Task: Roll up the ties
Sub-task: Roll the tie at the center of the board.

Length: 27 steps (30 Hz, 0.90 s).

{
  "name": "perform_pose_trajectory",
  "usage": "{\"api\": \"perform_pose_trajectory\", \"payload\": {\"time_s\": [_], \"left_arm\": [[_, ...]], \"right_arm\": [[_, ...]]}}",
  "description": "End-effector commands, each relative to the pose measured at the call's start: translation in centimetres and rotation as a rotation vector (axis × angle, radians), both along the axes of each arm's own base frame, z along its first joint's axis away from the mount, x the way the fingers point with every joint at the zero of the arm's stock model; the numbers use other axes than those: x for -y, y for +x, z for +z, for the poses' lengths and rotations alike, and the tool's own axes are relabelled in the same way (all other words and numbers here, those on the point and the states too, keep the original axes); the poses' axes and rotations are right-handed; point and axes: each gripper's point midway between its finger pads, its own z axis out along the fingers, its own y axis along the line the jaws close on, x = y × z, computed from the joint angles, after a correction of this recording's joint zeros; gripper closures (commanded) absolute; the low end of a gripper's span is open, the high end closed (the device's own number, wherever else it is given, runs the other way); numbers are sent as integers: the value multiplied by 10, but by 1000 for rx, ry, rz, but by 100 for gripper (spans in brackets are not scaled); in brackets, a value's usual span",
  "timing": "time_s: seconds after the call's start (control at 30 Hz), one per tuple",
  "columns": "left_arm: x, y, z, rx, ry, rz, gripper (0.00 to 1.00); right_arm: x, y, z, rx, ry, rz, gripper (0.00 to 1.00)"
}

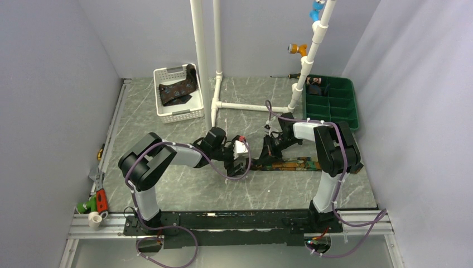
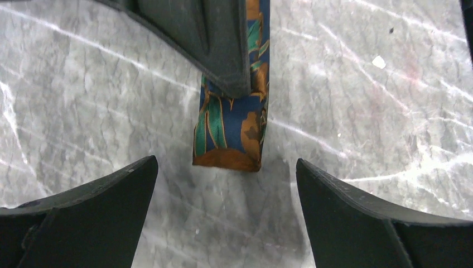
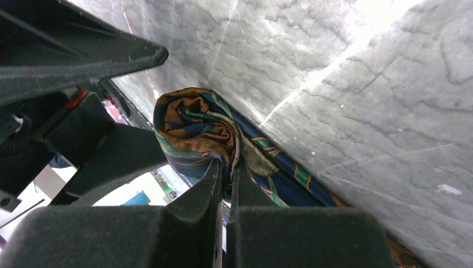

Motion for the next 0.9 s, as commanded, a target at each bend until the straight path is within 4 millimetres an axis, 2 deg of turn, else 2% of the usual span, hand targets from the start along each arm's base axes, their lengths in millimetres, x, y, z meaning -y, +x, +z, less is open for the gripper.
{"api": "perform_pose_trajectory", "payload": {"time_s": [0.0, 0.07, 0.13, 0.23, 0.3, 0.37, 0.47, 0.5, 0.6, 0.67, 0.77, 0.87], "left_arm": [[29, -2, 22, -7, -127, -50, 1], [37, 1, 22, -24, -160, -38, 3], [47, 6, 21, -46, -183, -22, 9], [59, 8, 14, -55, -196, -14, 23], [60, 6, 2, -60, -164, -7, 38], [52, 4, -9, -49, -107, 8, 59], [22, -2, -28, -39, 11, 53, 79], [11, -3, -33, -51, 47, 71, 81], [-9, -9, -44, -83, 115, 109, 83], [-15, -12, -47, -87, 134, 114, 83], [-17, -14, -47, -87, 139, 109, 82], [-18, -15, -50, -82, 147, 104, 81]], "right_arm": [[59, 4, -56, 56, -370, 33, 100], [62, 2, -60, 49, -392, 42, 100], [61, 1, -62, 45, -384, 47, 100], [51, 3, -59, 54, -318, 49, 100], [42, 5, -52, 71, -260, 53, 100], [33, 10, -41, 95, -204, 54, 99], [23, 20, -19, 131, -128, 47, 80], [20, 22, -11, 138, -103, 39, 67], [10, 24, 10, 148, -17, 15, 52], [1, 22, 17, 142, 44, 3, 53], [-8, 19, 14, 118, 89, 4, 66], [-12, 16, 10, 99, 114, -2, 64]]}}
